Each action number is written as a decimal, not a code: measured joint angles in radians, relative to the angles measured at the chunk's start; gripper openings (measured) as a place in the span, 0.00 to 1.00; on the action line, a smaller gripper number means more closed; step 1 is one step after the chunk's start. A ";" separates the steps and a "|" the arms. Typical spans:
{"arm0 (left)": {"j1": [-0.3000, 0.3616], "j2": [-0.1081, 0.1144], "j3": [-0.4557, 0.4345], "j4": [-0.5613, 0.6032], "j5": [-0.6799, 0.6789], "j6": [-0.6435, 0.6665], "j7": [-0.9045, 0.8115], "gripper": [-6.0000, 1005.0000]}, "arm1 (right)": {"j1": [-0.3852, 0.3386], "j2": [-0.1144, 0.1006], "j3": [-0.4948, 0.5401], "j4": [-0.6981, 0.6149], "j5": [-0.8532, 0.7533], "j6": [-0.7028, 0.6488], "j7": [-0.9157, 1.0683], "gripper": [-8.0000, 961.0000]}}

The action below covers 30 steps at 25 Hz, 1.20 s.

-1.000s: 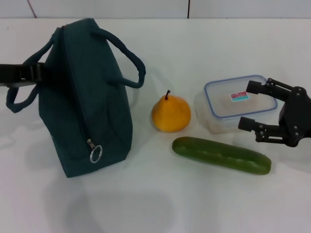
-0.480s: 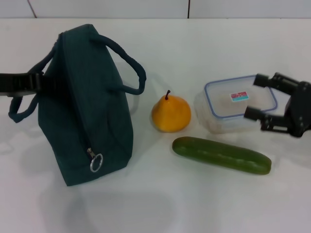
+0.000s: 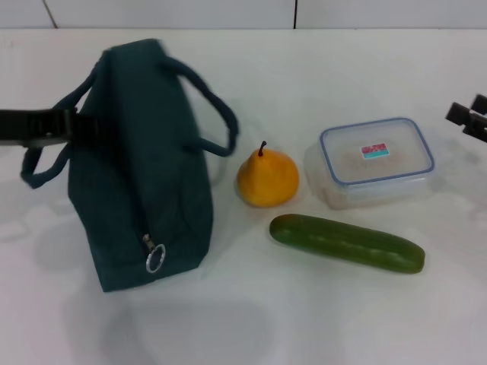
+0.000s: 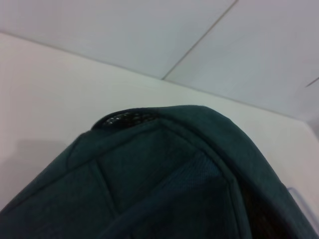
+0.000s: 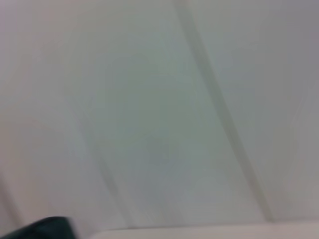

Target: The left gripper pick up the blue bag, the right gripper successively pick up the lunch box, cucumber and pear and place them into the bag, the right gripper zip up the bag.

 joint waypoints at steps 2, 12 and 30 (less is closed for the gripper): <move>0.000 0.000 0.000 0.006 -0.025 0.005 0.000 0.04 | -0.005 0.000 0.000 0.005 0.000 0.038 0.035 0.86; -0.005 -0.001 0.038 0.010 -0.035 0.005 -0.004 0.04 | 0.035 -0.012 -0.004 0.118 -0.004 0.135 0.085 0.85; -0.008 -0.002 0.052 0.011 -0.057 0.003 -0.015 0.04 | 0.087 0.002 -0.029 0.204 -0.013 0.182 0.151 0.83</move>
